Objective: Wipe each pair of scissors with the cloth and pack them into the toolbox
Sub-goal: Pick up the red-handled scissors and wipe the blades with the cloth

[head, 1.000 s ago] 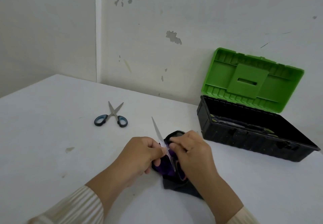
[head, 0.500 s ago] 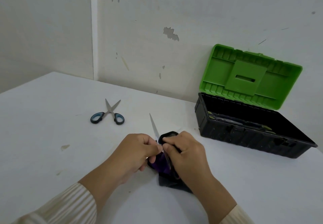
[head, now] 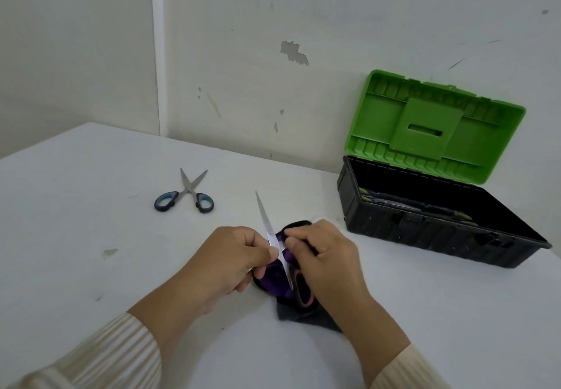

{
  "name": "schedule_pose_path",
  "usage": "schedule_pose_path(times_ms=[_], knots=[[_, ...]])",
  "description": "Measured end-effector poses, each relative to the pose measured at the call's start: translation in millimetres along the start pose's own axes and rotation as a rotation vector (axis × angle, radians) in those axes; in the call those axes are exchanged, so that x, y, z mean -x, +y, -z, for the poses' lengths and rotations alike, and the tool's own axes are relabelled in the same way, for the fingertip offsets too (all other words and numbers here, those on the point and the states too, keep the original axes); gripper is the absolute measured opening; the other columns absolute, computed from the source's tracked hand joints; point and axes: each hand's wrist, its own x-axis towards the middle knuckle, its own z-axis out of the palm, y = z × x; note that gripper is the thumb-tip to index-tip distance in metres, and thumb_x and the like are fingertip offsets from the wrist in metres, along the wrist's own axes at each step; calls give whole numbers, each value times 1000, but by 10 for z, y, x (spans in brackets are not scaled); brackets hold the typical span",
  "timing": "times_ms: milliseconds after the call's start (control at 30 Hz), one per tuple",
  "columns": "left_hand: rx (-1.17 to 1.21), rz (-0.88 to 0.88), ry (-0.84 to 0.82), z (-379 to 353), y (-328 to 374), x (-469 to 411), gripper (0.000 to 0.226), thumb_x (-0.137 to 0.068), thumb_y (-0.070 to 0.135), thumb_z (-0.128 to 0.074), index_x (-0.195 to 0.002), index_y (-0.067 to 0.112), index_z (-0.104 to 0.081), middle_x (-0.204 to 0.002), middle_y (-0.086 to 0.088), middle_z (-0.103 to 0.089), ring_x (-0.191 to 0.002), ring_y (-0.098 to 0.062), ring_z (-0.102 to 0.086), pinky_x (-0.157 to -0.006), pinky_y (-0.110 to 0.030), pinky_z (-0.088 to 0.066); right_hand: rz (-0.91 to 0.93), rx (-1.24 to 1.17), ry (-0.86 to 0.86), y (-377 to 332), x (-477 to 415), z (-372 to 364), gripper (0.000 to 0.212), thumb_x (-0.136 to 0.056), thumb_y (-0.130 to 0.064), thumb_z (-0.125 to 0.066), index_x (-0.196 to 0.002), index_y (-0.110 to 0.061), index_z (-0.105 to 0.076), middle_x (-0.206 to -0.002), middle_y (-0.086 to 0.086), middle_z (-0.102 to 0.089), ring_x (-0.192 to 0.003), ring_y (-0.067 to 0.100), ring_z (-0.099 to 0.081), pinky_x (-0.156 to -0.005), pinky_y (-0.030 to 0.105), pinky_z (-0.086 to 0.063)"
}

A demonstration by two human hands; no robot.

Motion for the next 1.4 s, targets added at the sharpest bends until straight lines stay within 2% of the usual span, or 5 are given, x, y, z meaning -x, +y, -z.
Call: schedule_pose_path(times_ms=[367,633,867,1200,1400], knots=[[29,16,-35,92,43,3,18,-83,17,-68,-68,8,-61,-51,-2,-58,-35,-12,-36,-39,-18,-23,-352,-163,188,212,-111,270,25,-86,-14,-58,-93,-36,-67,-90,-14,-63,-87,-3,-57,-74,-1,-38],[176,72,-21,201,56,-22,16,-84,19,-67,-69,12,-63,-59,-3,-63,-38,-12,-41,-37,-20,-27,-222,-130,-465,-64,-6,201,21,-89,-35,-53,-77,-24,-66,-75,-7,-51,-75,8,-52,-70,17,-40],[832,197,-130,259,22,-104,19,-74,18,-62,-88,5,-66,-82,-13,-74,-47,-13,-60,-47,-21,-54,-426,-332,-283,-34,-18,194,32,-89,-32,-54,-73,-6,-64,-71,6,-58,-65,12,-51,-65,24,-41],[585,68,13,-3,-18,-82,26,-93,9,-54,-67,10,-52,-63,-6,-70,-54,-15,-66,-62,-32,-51,-326,-274,-342,14,-15,201,14,-85,-27,-61,-79,-21,-72,-82,-5,-64,-81,5,-58,-79,21,-46],[339,141,-51,33,-2,-37,23,-95,19,-52,-74,12,-55,-62,-6,-56,-48,-16,-53,-46,-24,-43,-533,-564,180,313,-122,429,26,-85,-3,-59,-91,-26,-68,-84,-5,-68,-80,9,-60,-72,16,-48]])
